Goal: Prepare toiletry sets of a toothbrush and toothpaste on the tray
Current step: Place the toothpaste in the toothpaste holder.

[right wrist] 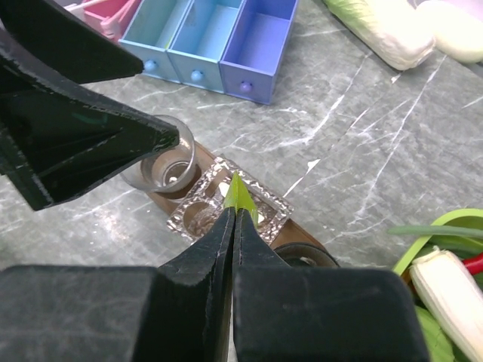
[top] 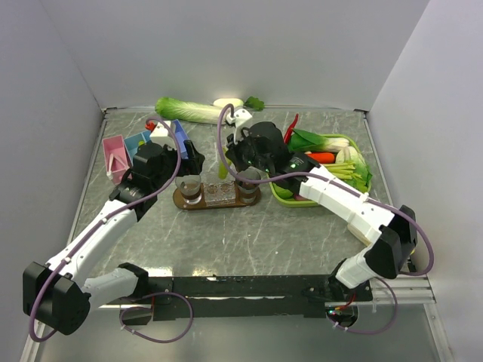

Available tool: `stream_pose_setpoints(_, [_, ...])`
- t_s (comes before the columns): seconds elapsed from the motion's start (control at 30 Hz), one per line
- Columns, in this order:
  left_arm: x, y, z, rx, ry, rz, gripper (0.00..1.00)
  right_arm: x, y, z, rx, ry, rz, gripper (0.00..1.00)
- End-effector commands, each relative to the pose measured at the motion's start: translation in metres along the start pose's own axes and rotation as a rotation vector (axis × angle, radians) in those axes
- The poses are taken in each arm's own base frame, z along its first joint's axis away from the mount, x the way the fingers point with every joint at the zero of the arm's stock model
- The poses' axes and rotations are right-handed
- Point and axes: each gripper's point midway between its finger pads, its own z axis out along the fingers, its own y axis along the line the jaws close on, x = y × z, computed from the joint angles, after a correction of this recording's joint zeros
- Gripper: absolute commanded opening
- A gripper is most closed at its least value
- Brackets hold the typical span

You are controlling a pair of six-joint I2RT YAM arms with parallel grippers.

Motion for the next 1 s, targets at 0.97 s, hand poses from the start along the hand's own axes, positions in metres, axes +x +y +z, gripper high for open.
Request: stream_pose_setpoints(0.97, [-0.027,-0.014,-0.005,0.042,-0.055,-0.018,0.97,-0.018,-0.011,0.032,0.063,-0.031,-0.055,0.00])
